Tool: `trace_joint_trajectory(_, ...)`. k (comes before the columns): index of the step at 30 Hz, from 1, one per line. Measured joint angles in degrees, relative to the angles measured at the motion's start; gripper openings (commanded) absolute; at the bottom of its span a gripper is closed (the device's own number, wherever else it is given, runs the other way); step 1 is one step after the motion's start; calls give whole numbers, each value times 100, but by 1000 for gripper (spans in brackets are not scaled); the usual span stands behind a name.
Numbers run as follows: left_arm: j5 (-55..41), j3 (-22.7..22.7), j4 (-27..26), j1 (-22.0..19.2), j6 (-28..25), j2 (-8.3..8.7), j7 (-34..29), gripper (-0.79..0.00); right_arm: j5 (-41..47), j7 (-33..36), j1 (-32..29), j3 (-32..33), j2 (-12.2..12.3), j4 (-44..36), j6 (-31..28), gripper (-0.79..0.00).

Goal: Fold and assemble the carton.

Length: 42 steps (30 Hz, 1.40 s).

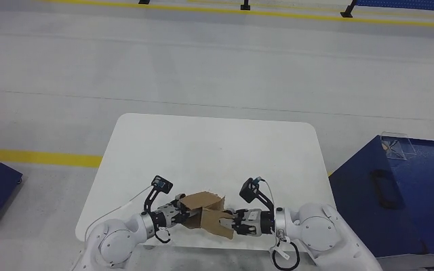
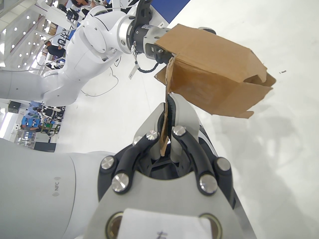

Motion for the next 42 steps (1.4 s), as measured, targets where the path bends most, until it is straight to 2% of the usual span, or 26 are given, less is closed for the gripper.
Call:
trace_joint_trajectory(1, -3, 31, 27, -25, 3, 3, -23, -733, 3, -4, 2, 0, 2, 0, 0, -785)
trace_joint_trajectory(2, -9, 69, 57, -57, -3, 7, -53, -785, 8, -10, 6, -2, 4, 0, 0, -785)
trace_joint_trajectory(13, -107, 216, 206, -171, -16, 60, -65, -785, 21, -27, 100, -91, 8, 39, 53, -785)
trace_joint_trajectory(14, -98, 222, 204, -169, -30, 67, -42, -785, 28, -1, 108, -107, 9, 57, 89, -493)
trace_joint_trajectory(15, -71, 226, 191, -171, -37, 74, -36, -785, 40, 32, 114, -120, 9, 69, 129, 0)
trace_joint_trajectory(21, 138, 220, 111, -153, -19, 90, 113, -785, 51, 59, 119, -127, 9, 74, 160, 0)
trace_joint_trajectory(23, -4, 206, 164, -119, 189, 84, 165, -785, 46, -58, 96, -58, 7, 138, 264, 0)
trace_joint_trajectory(26, -204, 160, 243, -102, 705, 60, 397, -785, -134, -713, 12, 220, 17, 227, 596, 0)
trace_joint_trajectory(28, -829, 134, 355, -110, 931, 24, 516, -785, -203, -1219, -155, 441, 28, 197, 732, 0)
trace_joint_trajectory(31, -1723, 129, 320, -136, 840, 10, 567, -785, 22, -1472, -343, 599, 39, 110, 525, 0)
trace_joint_trajectory(38, -1730, 137, 322, -129, 828, 11, 566, -785, 15, -1452, -334, 591, 39, 113, 544, 0)
trace_joint_trajectory(39, -1760, 160, 343, -128, 904, 8, 555, -785, 15, -1452, -334, 591, 39, 113, 544, 0)
trace_joint_trajectory(42, -2370, 267, 516, -313, 1658, -36, 276, -785, -142, -1596, -362, 612, 38, 78, 664, 0)
